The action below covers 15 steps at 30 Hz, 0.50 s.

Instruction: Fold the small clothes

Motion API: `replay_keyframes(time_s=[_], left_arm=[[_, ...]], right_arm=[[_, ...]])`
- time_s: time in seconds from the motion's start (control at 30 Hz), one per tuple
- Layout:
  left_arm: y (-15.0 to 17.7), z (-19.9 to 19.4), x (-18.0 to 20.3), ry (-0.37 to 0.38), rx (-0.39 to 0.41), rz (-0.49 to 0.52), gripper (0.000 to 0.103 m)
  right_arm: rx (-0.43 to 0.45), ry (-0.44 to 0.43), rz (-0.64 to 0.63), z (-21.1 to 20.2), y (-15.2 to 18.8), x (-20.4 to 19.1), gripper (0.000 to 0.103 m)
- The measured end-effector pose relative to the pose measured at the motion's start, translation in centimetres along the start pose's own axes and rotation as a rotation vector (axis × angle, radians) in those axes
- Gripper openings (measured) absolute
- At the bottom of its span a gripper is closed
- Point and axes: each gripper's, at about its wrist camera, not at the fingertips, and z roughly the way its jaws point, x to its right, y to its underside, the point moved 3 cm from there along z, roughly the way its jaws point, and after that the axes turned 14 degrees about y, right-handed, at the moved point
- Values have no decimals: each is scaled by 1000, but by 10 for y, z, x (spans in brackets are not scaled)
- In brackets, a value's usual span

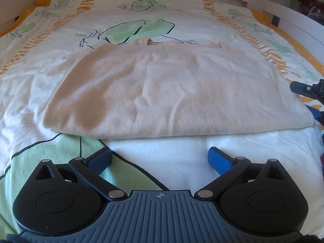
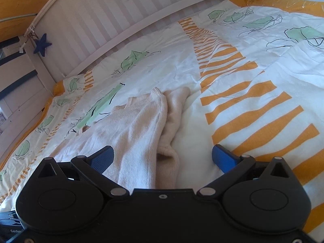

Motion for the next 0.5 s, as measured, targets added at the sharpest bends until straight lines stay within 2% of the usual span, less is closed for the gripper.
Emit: replay_keyframes(time_s=[0.5], left_arm=[[-5,3,-5,27,-46,-1,103]], right_arm=[[-37,88,-109,7,1,-15,103]])
